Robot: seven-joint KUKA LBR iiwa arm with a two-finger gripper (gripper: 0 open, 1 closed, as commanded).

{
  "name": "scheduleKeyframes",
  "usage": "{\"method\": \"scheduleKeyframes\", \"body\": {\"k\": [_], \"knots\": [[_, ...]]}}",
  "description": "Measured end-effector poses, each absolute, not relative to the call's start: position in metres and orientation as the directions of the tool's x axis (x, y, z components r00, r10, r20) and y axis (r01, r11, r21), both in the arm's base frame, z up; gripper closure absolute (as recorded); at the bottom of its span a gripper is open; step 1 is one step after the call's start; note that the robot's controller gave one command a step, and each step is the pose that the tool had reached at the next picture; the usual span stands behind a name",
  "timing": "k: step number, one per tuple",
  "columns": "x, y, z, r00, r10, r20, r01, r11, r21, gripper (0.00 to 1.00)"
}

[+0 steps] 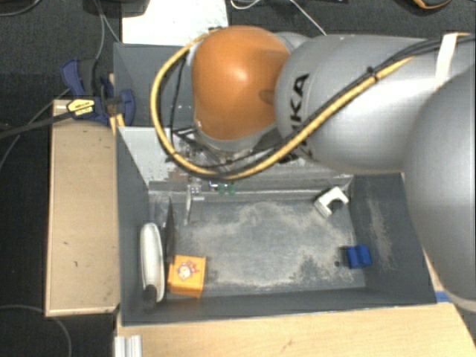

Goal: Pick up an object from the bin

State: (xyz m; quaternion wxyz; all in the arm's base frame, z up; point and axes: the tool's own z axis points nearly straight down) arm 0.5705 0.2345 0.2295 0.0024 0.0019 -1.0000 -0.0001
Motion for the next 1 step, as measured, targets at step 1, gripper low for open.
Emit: {"method": "scheduleKeyframes", "body": {"k": [1], "knots": [[0.5724,0.2329,0.2347,-1.0,0.003,-0.004,0.003,1.0,0.002,0.0]]}}
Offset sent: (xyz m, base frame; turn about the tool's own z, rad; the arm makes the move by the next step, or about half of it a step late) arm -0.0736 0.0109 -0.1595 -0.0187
